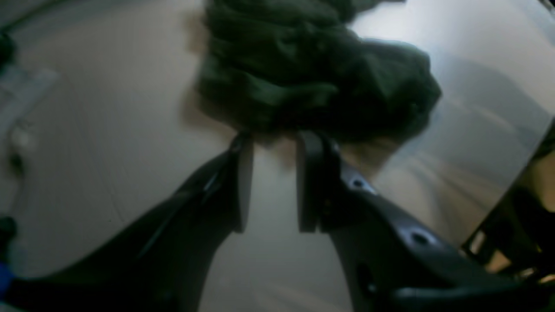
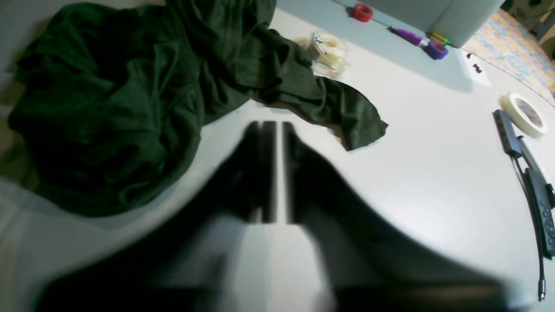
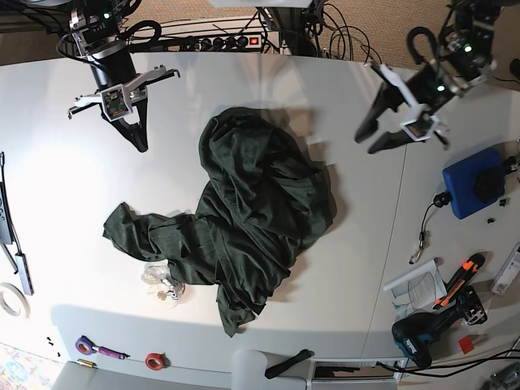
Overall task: Layout the t-shirt on the table in an organized manner, then fold the t-shirt properly
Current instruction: 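Lower both open grippers toward the crumpled dark green t-shirt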
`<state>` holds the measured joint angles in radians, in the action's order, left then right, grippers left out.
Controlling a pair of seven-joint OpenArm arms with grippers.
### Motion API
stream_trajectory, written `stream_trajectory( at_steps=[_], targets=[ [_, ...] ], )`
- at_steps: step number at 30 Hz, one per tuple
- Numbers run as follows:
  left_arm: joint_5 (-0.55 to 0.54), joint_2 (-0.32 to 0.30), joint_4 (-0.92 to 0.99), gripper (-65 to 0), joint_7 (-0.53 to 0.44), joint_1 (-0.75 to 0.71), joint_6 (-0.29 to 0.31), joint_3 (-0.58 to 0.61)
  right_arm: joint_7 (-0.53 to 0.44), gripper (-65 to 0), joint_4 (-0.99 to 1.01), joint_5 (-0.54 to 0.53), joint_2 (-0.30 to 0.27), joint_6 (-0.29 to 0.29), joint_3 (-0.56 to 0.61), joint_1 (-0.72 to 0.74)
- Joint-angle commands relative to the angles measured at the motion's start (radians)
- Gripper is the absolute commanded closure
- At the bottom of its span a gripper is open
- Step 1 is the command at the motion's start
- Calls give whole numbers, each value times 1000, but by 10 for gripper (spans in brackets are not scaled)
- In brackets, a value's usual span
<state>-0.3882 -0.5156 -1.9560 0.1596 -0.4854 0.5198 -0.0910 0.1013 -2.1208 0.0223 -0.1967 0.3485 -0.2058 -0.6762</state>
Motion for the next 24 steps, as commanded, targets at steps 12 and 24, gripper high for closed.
stream_trajectory(
  at_steps=[12,24],
  targets=[
    [81,-11,85,-380,-27,90,-183,136,-20,-324,-17,216,-8,102,145,10],
    [74,-11,85,-380,-18,90,-183,136,100,-415,153,292,-8,18,356,151]
  ],
)
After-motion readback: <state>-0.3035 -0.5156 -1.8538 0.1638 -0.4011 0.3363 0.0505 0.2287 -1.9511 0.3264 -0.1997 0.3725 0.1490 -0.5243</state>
